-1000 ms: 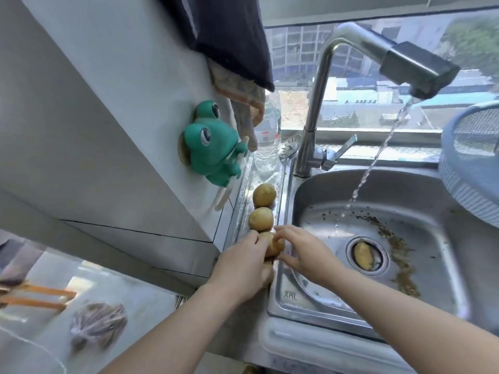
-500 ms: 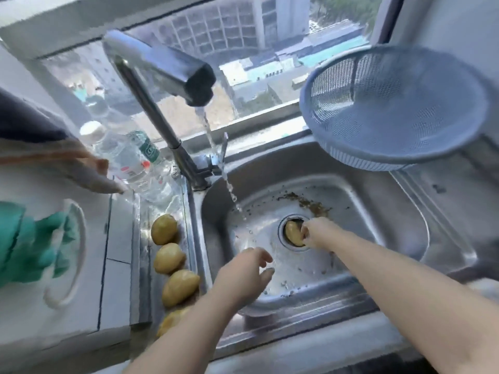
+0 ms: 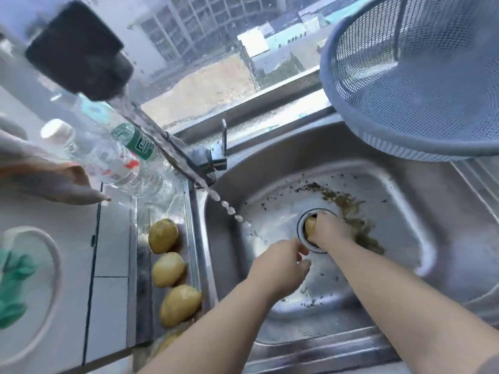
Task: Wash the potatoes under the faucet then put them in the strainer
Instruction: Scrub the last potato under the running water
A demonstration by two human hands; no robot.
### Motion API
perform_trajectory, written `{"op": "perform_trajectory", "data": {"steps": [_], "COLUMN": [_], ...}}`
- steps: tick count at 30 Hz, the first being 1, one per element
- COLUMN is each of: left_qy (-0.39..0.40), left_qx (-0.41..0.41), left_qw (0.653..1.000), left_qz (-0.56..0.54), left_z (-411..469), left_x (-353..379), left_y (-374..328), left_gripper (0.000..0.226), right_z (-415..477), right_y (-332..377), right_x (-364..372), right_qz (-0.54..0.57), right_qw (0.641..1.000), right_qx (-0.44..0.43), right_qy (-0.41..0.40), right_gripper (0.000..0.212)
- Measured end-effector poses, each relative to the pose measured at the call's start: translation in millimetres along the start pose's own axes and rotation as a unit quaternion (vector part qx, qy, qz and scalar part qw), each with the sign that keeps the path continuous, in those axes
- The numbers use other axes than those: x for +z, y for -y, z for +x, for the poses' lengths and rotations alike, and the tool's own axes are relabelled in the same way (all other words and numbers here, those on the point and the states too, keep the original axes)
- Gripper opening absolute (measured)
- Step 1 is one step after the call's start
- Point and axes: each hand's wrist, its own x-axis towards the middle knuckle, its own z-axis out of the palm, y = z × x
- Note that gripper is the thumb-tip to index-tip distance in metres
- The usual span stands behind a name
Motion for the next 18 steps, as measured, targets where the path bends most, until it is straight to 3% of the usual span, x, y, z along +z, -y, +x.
{"op": "perform_trajectory", "data": {"steps": [7,9,10,11,13,15,18], "left_qy": [0.000,0.005,0.002,0.000,0.001,-0.011,-0.036], "left_qx": [-0.040,-0.072,-0.092,-0.117,-0.164,-0.168,-0.152], "left_qw": [0.996,0.986,0.973,0.949,0.859,0.761,0.679], "left_qz": [-0.078,-0.152,-0.211,-0.294,-0.485,-0.627,-0.718], "left_z": [-18.2,-24.4,-29.3,-34.1,-45.3,-57.2,-69.7], "left_x": [0.1,0.3,-2.6,-6.9,-14.8,-24.9,-35.9], "left_y": [13.8,20.8,22.2,22.4,20.2,14.4,7.5], "left_gripper": [0.029,0.031,0.034,0.035,0.032,0.030,0.039], "right_z": [-23.4,-44.0,-59.8,-75.2,-102.9,-121.8,-145.7], "right_y": [1.5,5.5,9.1,14.8,27.4,39.8,60.5], "right_x": [-26.1,-43.5,-54.7,-64.1,-76.5,-83.4,-90.8], "right_qz": [0.173,0.289,0.361,0.420,0.487,0.488,0.472], "right_qw": [0.982,0.948,0.917,0.886,0.845,0.846,0.859], "right_qx": [-0.044,-0.074,-0.092,-0.108,-0.140,-0.159,-0.172], "right_qy": [0.058,0.110,0.141,0.165,0.172,0.145,0.096], "right_gripper": [0.042,0.036,0.022,0.008,0.011,0.037,0.032]}}
